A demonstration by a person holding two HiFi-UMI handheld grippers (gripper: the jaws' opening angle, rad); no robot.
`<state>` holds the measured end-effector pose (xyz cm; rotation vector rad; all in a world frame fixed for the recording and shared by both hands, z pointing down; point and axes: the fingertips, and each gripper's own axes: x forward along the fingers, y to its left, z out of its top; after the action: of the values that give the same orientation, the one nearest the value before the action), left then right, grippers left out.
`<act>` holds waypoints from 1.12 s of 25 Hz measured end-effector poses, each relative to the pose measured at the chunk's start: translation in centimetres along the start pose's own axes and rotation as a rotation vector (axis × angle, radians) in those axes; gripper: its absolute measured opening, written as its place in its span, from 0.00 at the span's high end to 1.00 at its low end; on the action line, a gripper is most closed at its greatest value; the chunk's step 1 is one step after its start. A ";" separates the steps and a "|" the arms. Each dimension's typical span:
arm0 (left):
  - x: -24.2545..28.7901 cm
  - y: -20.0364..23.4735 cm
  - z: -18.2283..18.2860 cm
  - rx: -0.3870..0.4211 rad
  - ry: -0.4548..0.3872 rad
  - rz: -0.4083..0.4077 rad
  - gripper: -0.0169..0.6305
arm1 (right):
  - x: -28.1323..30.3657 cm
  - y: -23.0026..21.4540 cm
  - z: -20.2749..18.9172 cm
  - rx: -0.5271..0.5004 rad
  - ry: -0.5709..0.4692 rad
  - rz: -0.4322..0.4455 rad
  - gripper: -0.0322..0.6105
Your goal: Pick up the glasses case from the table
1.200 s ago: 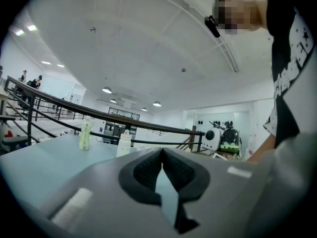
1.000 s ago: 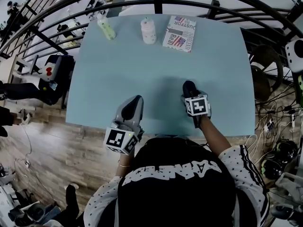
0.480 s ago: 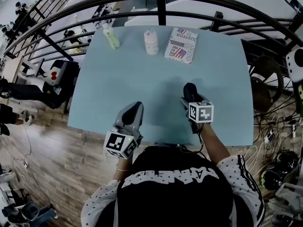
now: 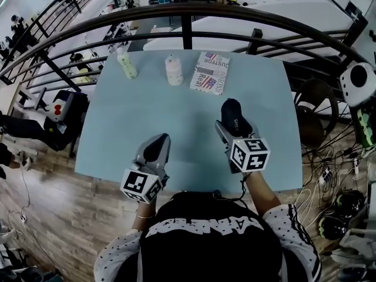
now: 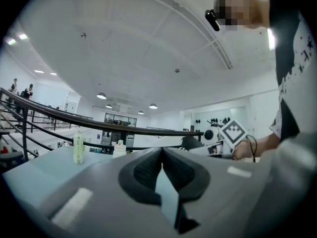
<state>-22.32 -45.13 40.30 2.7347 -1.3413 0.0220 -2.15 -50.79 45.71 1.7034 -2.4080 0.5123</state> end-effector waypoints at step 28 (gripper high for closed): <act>1.1 -0.7 3.0 0.067 -0.007 -0.015 0.97 | -5.1 2.6 6.6 -0.001 -0.218 0.096 0.37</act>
<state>-21.15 -45.87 37.29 2.8024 -1.3450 0.0570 -2.33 -47.81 37.48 1.7306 -2.6500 0.3534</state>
